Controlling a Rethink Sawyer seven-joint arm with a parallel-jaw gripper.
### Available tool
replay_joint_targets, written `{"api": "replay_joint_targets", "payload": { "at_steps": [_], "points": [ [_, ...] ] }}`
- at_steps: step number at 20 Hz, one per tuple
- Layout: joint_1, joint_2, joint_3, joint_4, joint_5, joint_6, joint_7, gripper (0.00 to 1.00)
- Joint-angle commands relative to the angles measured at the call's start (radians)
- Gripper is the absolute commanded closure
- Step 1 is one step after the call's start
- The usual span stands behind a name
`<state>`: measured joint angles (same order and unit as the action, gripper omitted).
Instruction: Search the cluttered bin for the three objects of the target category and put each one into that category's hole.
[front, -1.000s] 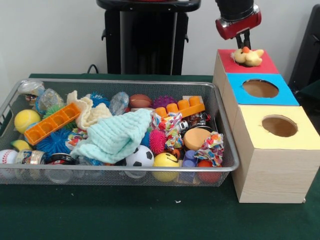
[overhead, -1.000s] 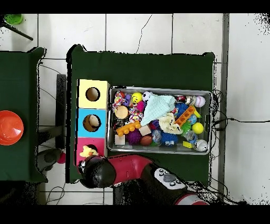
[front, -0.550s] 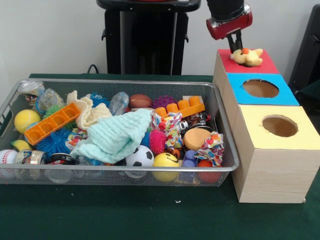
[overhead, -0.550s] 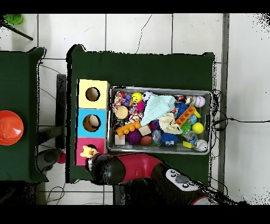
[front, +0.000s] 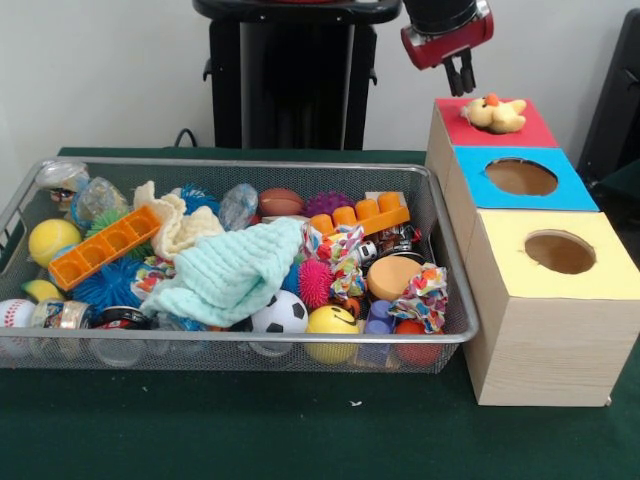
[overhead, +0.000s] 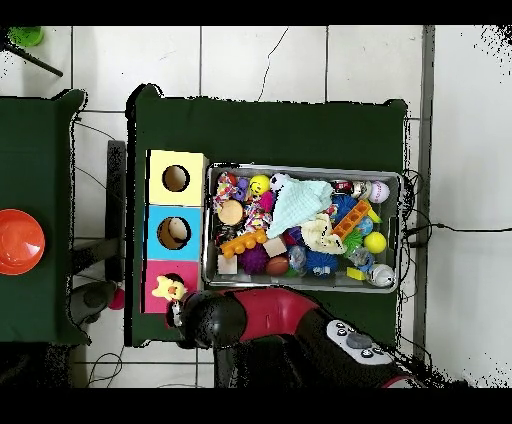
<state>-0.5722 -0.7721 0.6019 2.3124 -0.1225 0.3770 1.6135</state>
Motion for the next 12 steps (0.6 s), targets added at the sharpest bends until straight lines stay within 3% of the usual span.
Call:
{"api": "replay_joint_targets", "payload": {
  "at_steps": [1,6,12],
  "points": [
    [-0.018,-0.007,0.065,-0.103,0.042,0.095,0.052,1.00],
    [-0.044,-0.035,0.108,-0.087,0.091,0.135,0.067,1.00],
    [-0.089,-0.045,0.187,-0.054,0.177,0.099,0.110,1.00]
  ]
}}
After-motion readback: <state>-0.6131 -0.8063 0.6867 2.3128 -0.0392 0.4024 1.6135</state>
